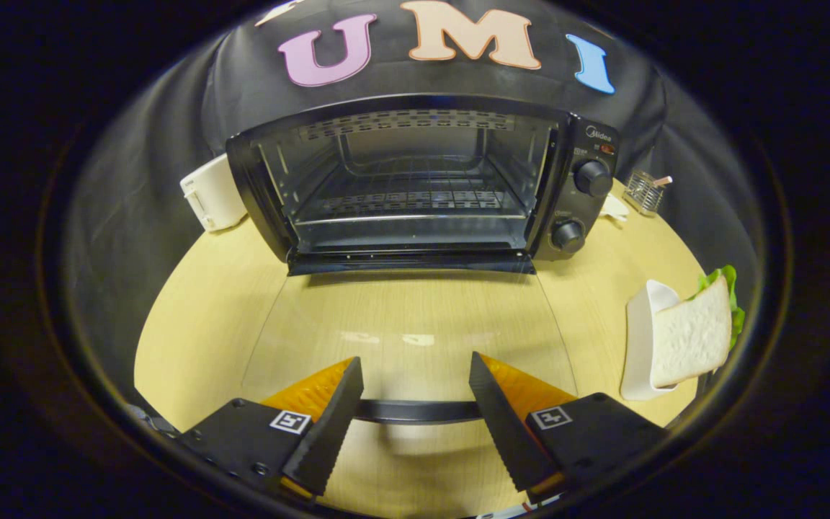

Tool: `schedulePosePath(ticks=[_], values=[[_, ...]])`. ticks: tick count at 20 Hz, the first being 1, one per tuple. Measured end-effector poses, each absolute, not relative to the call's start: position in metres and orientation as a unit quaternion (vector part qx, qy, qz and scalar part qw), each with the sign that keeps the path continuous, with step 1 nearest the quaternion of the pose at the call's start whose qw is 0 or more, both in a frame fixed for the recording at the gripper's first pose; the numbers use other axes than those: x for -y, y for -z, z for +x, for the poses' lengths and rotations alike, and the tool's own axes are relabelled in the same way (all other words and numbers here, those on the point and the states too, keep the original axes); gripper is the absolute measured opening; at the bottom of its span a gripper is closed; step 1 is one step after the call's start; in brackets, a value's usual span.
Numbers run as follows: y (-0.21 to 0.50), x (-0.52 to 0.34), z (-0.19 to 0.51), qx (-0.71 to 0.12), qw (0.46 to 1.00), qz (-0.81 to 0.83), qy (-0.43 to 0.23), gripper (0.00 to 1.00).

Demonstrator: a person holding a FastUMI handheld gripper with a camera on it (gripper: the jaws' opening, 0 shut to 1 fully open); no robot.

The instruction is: Open the toaster oven, put the food inside, and close the toaster oven door.

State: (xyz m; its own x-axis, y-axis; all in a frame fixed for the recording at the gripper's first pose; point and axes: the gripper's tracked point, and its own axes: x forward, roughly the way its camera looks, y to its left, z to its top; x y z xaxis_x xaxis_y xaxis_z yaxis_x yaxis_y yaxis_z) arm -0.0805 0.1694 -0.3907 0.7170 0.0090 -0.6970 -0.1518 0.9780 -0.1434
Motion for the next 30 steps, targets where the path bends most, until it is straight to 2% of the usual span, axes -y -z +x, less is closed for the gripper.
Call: schedulePosePath(ticks=[5,10,17,22,27,30], values=[[0.368,-0.16,-0.081,-0.377,0.924,-0.049,-0.049,0.94],[0.305,-0.124,-0.091,-0.382,0.922,-0.032,-0.056,0.93],[0.229,0.007,-0.098,-0.387,0.92,-0.064,0.016,0.93],[0.231,0.089,-0.095,-0.424,0.896,-0.12,0.055,0.93],[0.263,0.119,-0.092,-0.47,0.872,-0.126,0.046,0.93],[0.277,0.117,-0.085,-0.481,0.87,-0.104,0.029,0.83]])
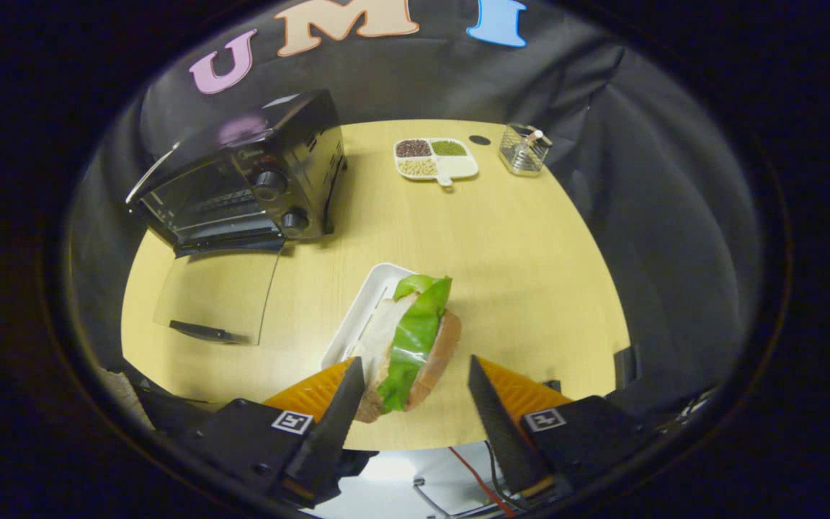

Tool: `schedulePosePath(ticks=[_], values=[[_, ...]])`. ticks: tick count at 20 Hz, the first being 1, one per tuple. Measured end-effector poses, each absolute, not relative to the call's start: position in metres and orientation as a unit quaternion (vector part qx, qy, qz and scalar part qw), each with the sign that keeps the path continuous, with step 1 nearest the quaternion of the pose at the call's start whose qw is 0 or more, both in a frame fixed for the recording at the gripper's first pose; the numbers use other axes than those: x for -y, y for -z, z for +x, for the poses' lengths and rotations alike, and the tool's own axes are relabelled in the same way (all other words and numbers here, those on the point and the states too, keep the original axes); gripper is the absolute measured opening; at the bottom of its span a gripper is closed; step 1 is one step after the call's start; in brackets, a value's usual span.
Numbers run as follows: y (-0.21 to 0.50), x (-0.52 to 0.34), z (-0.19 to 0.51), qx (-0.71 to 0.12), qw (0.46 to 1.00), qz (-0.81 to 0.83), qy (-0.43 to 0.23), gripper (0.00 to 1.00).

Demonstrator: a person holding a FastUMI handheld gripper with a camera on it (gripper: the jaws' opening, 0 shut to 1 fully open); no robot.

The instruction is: Open the toaster oven, put the food inside, and close the toaster oven door.

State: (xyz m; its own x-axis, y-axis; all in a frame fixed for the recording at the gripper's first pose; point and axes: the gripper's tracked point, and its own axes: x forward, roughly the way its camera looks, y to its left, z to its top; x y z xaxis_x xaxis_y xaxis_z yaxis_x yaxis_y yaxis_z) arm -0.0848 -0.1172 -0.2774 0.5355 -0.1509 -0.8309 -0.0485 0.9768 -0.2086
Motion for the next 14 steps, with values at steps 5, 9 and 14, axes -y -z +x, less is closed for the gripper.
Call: schedulePosePath(ticks=[5,9,14], values=[[0.285,0.103,-0.082,-0.49,0.87,-0.049,0.008,0.57],[0.288,0.096,-0.083,-0.495,0.866,0.065,0.036,0.32],[0.271,0.082,-0.077,-0.442,0.878,0.181,0.035,0.26]])
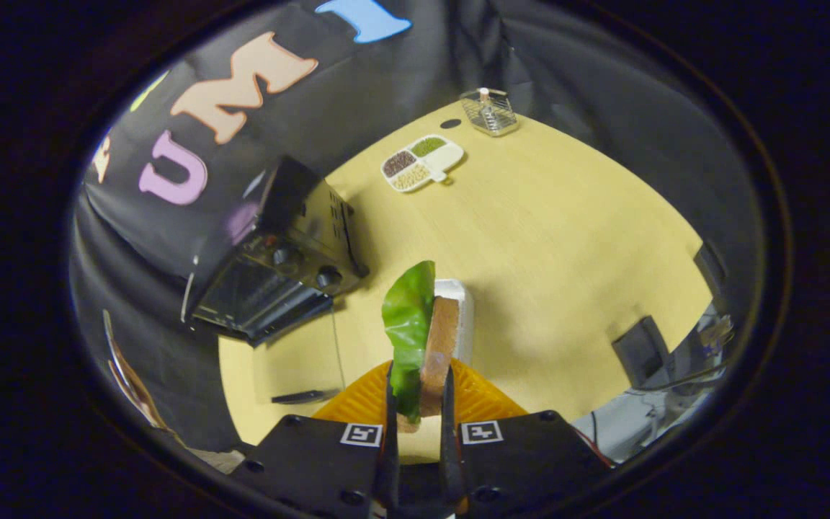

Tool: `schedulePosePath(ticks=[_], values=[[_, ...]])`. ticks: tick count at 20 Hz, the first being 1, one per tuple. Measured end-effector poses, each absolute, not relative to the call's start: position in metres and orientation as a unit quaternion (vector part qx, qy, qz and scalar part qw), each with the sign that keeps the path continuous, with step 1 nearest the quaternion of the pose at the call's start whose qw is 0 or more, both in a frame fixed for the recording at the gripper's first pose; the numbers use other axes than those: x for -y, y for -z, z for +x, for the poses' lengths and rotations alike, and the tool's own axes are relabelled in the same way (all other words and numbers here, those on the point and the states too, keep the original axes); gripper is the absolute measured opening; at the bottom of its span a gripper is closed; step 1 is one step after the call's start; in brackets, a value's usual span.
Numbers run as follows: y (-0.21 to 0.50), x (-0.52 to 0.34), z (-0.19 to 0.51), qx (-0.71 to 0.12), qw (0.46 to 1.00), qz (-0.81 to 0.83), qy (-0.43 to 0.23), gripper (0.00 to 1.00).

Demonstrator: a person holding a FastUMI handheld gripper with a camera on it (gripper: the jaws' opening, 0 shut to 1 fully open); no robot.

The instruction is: Open the toaster oven, put the food inside, and close the toaster oven door.

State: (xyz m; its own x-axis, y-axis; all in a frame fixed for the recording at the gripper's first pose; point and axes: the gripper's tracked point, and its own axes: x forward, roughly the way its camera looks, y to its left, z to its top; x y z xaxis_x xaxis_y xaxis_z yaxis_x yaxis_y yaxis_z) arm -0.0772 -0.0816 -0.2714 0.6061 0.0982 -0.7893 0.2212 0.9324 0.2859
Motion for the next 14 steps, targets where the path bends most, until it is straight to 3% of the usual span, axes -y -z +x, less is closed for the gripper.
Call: schedulePosePath(ticks=[14], values=[[0.245,-0.065,-0.066,-0.36,0.863,0.352,-0.039,0.25]])
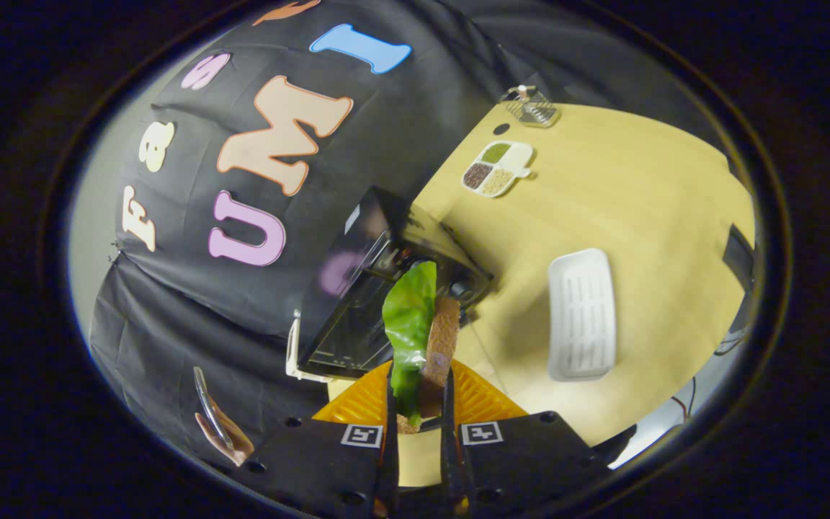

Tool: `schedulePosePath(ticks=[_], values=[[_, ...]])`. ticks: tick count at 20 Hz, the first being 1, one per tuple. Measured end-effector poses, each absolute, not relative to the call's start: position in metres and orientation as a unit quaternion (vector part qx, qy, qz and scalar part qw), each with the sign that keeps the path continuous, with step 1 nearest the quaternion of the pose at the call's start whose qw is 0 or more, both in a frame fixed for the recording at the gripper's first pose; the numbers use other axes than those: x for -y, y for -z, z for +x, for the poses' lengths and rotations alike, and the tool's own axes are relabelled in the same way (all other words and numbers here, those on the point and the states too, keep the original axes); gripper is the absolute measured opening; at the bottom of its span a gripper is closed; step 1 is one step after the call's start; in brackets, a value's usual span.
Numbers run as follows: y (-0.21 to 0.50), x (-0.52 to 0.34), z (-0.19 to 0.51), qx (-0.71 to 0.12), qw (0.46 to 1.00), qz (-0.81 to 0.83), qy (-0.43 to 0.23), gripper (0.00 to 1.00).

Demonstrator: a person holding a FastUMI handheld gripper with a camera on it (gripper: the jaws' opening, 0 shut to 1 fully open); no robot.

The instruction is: Open the toaster oven, put the food inside, and close the toaster oven door.

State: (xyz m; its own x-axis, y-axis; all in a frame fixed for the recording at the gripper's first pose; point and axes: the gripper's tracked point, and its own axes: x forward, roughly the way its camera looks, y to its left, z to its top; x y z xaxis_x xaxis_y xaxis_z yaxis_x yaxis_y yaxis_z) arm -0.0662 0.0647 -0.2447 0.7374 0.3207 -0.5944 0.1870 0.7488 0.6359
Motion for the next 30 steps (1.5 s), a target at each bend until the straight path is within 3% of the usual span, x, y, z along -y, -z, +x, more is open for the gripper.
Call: schedulePosePath(ticks=[14,30], values=[[0.307,-0.198,-0.005,-0.362,0.843,0.389,-0.085,0.25],[0.335,-0.213,0.085,-0.265,0.873,0.409,-0.022,0.3]])
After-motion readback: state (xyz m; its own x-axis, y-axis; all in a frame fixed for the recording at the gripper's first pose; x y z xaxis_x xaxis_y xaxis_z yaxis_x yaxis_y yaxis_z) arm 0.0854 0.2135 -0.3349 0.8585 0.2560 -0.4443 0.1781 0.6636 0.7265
